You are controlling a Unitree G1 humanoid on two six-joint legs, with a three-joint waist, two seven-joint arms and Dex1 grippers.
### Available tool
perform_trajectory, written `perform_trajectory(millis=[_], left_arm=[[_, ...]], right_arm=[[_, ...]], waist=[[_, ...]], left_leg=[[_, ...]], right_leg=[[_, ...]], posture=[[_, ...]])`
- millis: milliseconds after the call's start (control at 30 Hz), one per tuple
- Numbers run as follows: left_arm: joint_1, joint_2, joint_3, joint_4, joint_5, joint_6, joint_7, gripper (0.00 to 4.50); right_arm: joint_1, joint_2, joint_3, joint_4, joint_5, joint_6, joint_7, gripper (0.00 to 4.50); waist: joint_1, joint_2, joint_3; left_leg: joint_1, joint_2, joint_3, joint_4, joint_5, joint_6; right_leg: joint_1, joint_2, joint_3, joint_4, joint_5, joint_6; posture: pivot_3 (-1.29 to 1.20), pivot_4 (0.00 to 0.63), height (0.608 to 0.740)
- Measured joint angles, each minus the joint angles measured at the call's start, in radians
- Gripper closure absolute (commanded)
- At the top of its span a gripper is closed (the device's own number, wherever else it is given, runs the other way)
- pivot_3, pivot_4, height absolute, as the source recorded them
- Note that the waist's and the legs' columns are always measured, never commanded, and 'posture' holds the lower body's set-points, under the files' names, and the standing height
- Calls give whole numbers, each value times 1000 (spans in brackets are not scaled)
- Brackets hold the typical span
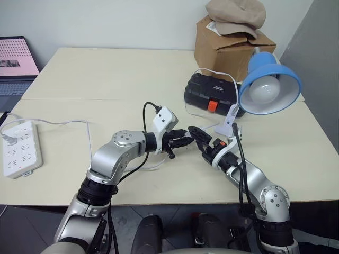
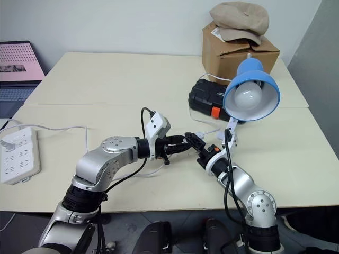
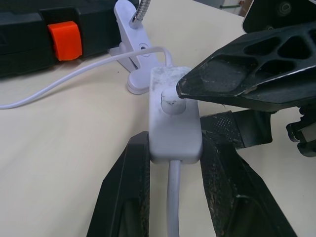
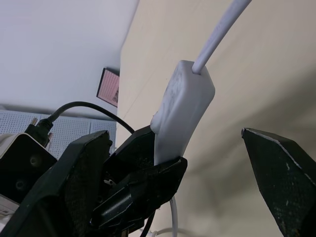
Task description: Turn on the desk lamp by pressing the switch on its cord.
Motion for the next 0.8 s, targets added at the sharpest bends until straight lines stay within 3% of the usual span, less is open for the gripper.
perform_trajectory(millis=[433, 733, 800], left_arm=[[0, -4, 1, -1, 0, 2, 3, 3418], [0, -4, 2, -1, -1, 2, 3, 3418], [0, -5, 2, -2, -1, 2, 3, 3418]], right_arm=[[-1, 10, 1, 0, 3, -1, -3, 4006], [0, 15, 0, 0, 5, -2, -3, 4035], [2, 16, -1, 0, 6, -3, 1, 3345]], waist=[[0, 0, 0], [0, 0, 0], [0, 0, 0]], left_leg=[[0, 0, 0, 0, 0, 0], [0, 0, 0, 0, 0, 0], [0, 0, 0, 0, 0, 0]], right_leg=[[0, 0, 0, 0, 0, 0], [0, 0, 0, 0, 0, 0], [0, 0, 0, 0, 0, 0]], posture=[[0, 150, 740], [0, 150, 740], [0, 150, 740]])
